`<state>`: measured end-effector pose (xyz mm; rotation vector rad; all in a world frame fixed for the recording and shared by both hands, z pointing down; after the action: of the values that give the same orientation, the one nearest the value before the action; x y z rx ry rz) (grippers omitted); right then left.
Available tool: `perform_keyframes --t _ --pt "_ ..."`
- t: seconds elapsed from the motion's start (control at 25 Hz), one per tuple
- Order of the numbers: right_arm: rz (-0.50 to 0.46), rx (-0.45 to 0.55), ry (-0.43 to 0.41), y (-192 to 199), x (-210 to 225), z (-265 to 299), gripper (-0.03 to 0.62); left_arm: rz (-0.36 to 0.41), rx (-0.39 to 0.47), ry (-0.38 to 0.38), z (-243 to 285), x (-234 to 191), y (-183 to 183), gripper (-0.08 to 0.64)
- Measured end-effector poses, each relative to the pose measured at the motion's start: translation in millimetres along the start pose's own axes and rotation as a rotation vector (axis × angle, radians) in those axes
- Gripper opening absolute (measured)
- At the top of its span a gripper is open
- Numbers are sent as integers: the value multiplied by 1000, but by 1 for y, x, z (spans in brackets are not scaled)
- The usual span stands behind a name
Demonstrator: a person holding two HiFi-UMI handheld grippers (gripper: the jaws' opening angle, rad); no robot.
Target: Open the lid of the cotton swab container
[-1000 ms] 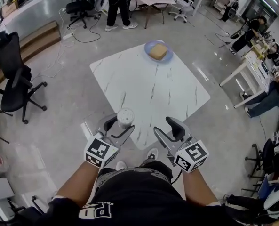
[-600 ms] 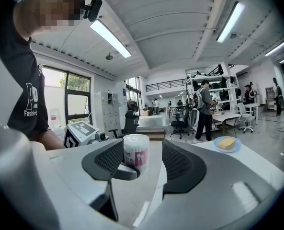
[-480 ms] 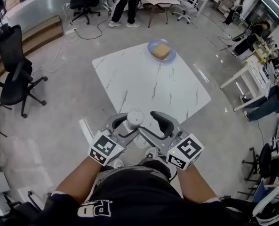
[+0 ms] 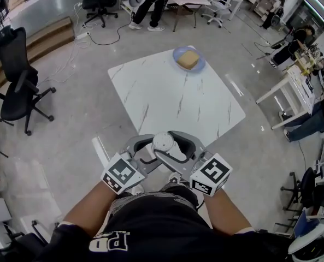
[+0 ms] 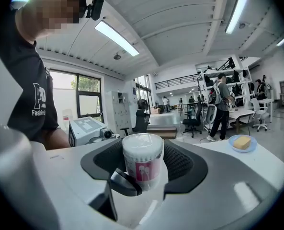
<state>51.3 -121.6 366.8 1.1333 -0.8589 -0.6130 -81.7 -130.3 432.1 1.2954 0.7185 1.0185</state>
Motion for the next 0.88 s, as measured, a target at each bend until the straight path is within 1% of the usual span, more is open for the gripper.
perform_keyframes --t 0.2,0.4,0.52,0.6,0.88 --pt "6 10 -11 -4 -1 -1 245 0 13 14 -1 0 -4 305" --pt "-13 -6 -5 -3 0 -1 250 31 0 1 0 1 -4 302" --pt "37 -13 -26 -2 2 -4 250 70 -12 -5 1 2 -3 302" --pt "77 -11 -39 -1 4 -3 250 81 -16 -4 0 2 0 301" --pt "115 -34 -44 -4 6 -6 252 87 -24 5 2 6 2 301"
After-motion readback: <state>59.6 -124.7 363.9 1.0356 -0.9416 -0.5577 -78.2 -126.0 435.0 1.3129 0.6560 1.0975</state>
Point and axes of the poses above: the fingertips, and each gripper's own axes: z forward along the fingers, x to its right, y out of its underside, the point moved 9 cm from there along -z, backward along the fingers, and after that the axes turned 9 degrees about z, right-handed, at the moved point
